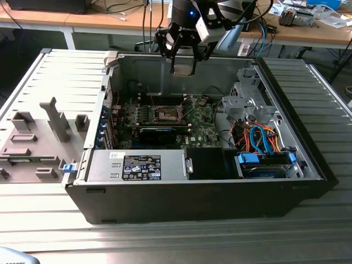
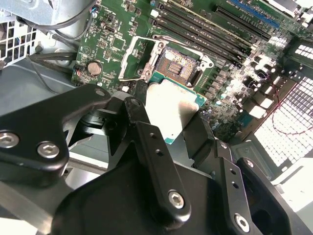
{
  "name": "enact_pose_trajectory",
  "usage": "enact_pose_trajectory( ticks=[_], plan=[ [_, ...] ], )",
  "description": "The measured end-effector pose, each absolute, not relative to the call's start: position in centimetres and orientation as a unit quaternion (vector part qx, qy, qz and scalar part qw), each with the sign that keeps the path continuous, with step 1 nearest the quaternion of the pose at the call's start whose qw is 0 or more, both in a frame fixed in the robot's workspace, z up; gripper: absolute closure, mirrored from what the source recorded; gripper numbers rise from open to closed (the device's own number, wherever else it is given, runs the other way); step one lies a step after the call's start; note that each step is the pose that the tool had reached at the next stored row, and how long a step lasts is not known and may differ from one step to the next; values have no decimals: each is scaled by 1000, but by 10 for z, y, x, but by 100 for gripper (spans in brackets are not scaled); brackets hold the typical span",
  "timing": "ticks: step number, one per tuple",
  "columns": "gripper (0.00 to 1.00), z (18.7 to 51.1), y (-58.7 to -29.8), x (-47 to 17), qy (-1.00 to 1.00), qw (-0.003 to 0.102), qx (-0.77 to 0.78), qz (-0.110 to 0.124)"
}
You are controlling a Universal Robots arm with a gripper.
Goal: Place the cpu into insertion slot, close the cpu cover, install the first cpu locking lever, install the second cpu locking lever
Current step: 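Place the cpu into insertion slot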
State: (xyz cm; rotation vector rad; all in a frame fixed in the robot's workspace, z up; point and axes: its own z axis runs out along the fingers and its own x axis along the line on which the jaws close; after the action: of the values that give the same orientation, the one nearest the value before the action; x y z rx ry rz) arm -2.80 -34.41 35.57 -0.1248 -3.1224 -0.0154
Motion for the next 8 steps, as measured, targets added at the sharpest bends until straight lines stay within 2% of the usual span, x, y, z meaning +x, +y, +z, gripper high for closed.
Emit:
enact_pose_trajectory(
  ticks=[8],
  plan=[
    [45,356,-344,-28,-999,8,-42,-5]
  ],
)
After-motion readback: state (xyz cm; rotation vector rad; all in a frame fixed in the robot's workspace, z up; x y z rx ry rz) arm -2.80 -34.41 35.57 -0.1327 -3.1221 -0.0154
